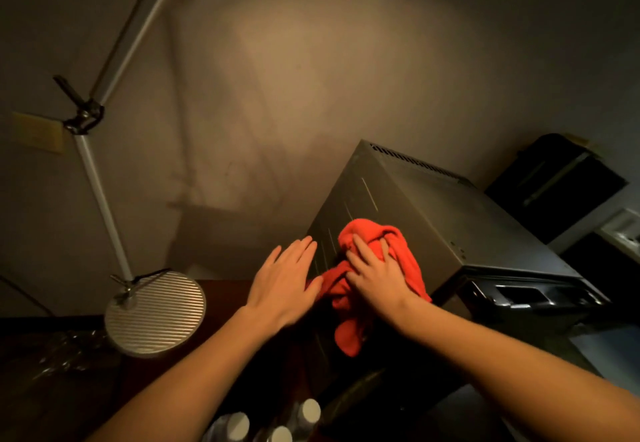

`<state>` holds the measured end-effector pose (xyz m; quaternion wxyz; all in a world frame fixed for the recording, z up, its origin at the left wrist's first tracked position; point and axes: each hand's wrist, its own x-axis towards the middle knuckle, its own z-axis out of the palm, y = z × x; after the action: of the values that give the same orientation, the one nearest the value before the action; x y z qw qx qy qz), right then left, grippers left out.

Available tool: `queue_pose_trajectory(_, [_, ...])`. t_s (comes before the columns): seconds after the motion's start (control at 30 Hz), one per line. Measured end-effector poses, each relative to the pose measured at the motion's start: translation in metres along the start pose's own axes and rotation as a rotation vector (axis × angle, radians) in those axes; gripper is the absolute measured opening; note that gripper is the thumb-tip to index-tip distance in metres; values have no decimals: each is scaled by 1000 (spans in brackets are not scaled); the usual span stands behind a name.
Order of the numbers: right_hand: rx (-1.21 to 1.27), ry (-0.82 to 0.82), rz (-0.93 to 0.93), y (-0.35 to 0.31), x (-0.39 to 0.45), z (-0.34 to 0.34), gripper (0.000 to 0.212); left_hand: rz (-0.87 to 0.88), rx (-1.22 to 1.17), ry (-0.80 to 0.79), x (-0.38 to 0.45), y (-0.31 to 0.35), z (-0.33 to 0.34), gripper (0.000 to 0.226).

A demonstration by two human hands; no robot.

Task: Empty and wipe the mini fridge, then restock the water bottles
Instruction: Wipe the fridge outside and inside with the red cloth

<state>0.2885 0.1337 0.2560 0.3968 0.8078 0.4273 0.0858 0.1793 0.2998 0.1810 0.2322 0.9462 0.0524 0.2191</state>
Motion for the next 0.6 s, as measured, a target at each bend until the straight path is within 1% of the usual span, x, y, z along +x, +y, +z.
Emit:
queue_pose_trajectory(0.07, [8, 21, 41, 13, 23, -8, 39, 5, -9, 11, 4, -1, 1, 69])
queue_pose_trajectory(0.17, [-8, 45, 134, 34, 50, -41, 43, 3, -12, 37, 11, -11, 3, 69])
queue_pose_trajectory(0.2, [-26, 4, 187, 38, 58, -54, 42, -5, -11, 42, 13, -16, 3, 69])
queue_pose_trajectory(0.27, [-71, -10, 217, 46, 77, -65, 39, -31, -20, 51, 14, -26, 6, 69])
queue_pose_trajectory(0.3, [-28, -32, 229, 47, 83, -65, 39, -41, -25, 50, 14, -31, 9, 68])
queue_pose_trajectory(0.37, [-54, -76, 223, 36, 87, -54, 39, -53, -33, 38, 13, -38, 15, 68])
queue_pose_trajectory(0.47, [6, 57, 146, 16, 85, -8, 42, -49, -19, 17, 11, -40, 27, 71])
queue_pose_trajectory(0.57, [-14, -101, 88, -7, 70, 2, 50, -5, 15, -10, 14, -29, 37, 73])
queue_pose_trajectory(0.6, [13, -127, 80, -13, 62, 5, 47, 2, 20, -9, 15, -25, 40, 72])
